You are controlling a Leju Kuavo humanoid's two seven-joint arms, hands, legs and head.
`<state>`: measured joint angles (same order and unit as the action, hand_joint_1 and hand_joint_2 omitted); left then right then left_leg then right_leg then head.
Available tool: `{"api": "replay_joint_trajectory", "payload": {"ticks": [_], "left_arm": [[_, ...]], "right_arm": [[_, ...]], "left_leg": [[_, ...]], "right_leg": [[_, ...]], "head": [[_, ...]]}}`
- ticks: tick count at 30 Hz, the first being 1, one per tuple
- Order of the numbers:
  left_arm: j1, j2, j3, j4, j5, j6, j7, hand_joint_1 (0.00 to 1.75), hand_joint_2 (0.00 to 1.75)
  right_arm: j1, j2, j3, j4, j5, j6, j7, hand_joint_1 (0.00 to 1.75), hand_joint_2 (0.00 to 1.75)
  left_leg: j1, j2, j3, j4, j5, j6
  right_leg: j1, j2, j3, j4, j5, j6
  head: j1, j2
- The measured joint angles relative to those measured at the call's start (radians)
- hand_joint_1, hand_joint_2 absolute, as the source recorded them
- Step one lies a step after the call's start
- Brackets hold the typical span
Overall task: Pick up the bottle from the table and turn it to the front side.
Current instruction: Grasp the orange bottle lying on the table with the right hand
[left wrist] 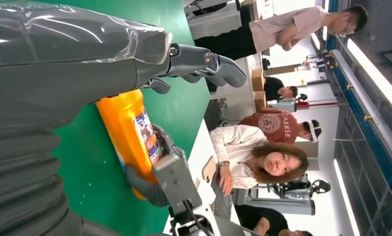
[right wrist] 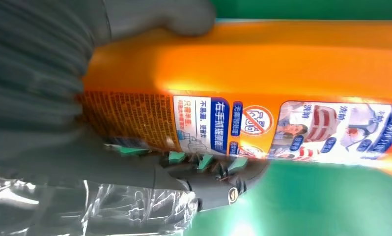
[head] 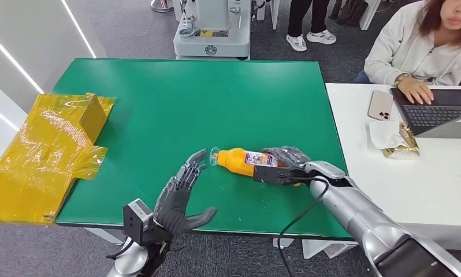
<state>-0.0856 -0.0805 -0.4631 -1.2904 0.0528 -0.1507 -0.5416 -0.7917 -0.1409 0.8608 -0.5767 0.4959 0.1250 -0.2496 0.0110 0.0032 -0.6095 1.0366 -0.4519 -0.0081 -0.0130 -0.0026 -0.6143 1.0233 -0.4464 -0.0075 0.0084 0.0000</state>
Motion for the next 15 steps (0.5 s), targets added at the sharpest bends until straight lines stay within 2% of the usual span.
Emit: {"api": "replay_joint_trajectory", "payload": {"ticks": [4, 8, 12, 15], "left_arm": [[0.007, 0.001, 0.002, -0.001, 0.000, 0.014, -0.003, 0.00, 1.75], [0.011, 0.003, 0.005, -0.001, 0.010, 0.019, -0.013, 0.00, 1.75], [0.011, 0.007, 0.006, -0.001, 0.017, 0.024, -0.023, 0.00, 1.75], [0.012, 0.010, 0.006, -0.001, 0.018, 0.030, -0.027, 0.00, 1.75]], "right_arm": [[0.083, -0.003, -0.077, -0.051, -0.142, -0.021, -0.110, 1.75, 1.75], [0.184, -0.006, -0.166, -0.127, -0.306, 0.066, -0.196, 1.75, 1.75], [0.276, -0.006, -0.231, -0.209, -0.414, 0.119, -0.228, 1.75, 1.75], [0.327, -0.006, -0.261, -0.266, -0.453, 0.126, -0.233, 1.75, 1.75]], "left_leg": [[0.000, 0.000, 0.000, 0.000, 0.000, 0.000], [0.000, 0.000, 0.001, 0.000, -0.001, 0.000], [0.000, 0.000, 0.000, -0.001, -0.001, 0.000], [0.000, 0.000, 0.000, -0.001, -0.001, 0.000]], "right_leg": [[0.000, 0.000, 0.000, 0.000, 0.000, 0.000], [0.000, 0.000, 0.000, -0.001, -0.001, 0.000], [0.000, 0.000, 0.000, 0.000, -0.001, 0.000], [0.000, 0.000, 0.000, 0.000, -0.001, 0.000]], "head": [[0.000, 0.000], [0.000, 0.000], [0.000, 0.000], [0.000, 0.000]]}}
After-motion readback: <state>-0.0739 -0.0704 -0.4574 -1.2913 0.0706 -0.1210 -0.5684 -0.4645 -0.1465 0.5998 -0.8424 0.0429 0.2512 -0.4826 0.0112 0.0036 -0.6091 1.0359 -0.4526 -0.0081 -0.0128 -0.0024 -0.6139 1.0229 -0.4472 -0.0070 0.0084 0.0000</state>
